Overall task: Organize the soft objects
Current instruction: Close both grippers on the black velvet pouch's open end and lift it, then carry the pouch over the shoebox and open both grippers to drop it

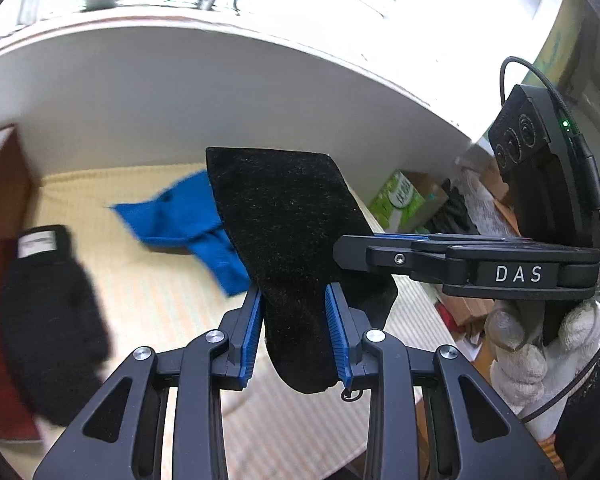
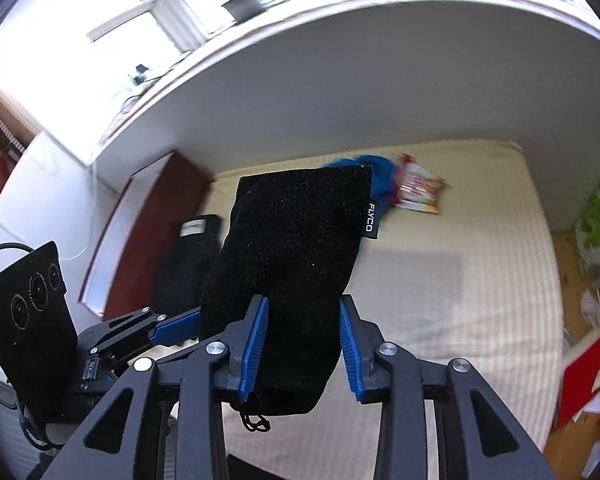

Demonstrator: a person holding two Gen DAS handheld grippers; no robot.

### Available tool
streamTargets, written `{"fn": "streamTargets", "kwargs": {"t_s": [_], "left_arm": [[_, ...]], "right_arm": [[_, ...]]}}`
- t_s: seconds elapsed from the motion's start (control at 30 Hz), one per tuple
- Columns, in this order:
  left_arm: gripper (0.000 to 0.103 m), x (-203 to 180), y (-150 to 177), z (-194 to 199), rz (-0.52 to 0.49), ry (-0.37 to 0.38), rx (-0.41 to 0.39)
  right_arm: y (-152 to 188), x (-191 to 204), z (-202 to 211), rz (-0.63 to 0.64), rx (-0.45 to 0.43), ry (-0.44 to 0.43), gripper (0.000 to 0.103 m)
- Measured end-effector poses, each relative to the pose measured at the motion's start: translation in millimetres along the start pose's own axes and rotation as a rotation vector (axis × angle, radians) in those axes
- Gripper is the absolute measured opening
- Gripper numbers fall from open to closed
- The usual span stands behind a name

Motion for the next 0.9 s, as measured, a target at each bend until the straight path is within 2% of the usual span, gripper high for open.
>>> {"fn": "streamTargets", "kwargs": {"t_s": [0.4, 0.47, 0.7, 0.9], "left_arm": [[0.03, 78, -7, 129, 0.09, -0.133, -0.192], [0.03, 86, -9, 140, 0.101, -0.157, -0.216], [0.03, 128, -15, 187, 0.149, -0.218, -0.269], [0.03, 168, -12, 215, 0.183, -0.273, -0.287]], "right_arm": [[-38, 160, -11, 0.214, -0.024, -0.09, 0.032], [-43, 183, -13, 0.237, -0.026, -0.101, 0.032], [-59, 258, -28, 0.296, -0.024, -0.136, 0.032], [-64, 294, -44, 0.319, -0.017, -0.14, 0.032]]}}
Point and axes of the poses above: each gripper's, at about its wrist camera, not at the fingertips, and z roughly against the way its jaws point, x to its left, y to its underside, the point moved 7 cm from there along -z, roughly the way its jaws point, and after that the axes turned 12 degrees about y, right-handed, at the moved point
